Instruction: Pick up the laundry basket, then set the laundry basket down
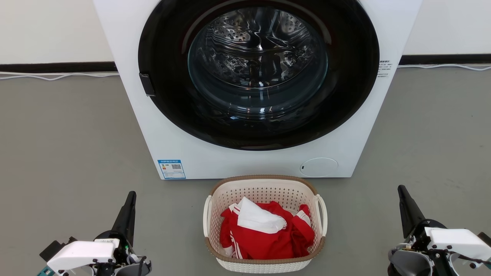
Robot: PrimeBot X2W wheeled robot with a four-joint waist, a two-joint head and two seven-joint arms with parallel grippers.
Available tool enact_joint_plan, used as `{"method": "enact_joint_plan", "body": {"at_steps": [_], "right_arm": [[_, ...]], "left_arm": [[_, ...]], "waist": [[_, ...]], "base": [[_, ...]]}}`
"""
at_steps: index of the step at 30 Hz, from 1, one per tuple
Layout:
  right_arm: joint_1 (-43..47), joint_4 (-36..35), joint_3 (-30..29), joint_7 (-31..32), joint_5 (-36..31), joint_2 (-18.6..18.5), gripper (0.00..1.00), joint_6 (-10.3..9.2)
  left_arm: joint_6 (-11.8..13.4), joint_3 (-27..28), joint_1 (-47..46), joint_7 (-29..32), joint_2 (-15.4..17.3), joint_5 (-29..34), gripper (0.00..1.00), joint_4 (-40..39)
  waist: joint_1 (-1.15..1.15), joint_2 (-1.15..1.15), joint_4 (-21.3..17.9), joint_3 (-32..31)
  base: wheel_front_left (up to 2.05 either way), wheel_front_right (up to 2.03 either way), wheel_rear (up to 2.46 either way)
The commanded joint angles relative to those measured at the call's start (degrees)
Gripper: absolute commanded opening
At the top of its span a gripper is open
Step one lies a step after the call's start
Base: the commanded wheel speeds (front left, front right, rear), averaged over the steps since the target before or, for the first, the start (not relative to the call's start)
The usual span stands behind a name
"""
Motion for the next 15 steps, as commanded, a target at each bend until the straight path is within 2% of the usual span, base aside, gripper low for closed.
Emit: {"method": "enact_joint_plan", "body": {"at_steps": [1,15], "right_arm": [[-1.3,-1.8,1.1,0.4,0.4,-0.4,0.0,0.41],[-1.3,-1.8,1.1,0.4,0.4,-0.4,0.0,0.41]], "left_arm": [[-0.4,1.8,-2.0,0.4,0.8,-0.3,0.0,-1.7],[-0.4,1.8,-2.0,0.4,0.8,-0.3,0.0,-1.7]], "waist": [[0.0,0.0,0.0,0.0],[0.0,0.0,0.0,0.0]], "base": [[0.0,0.0,0.0],[0.0,0.0,0.0]]}}
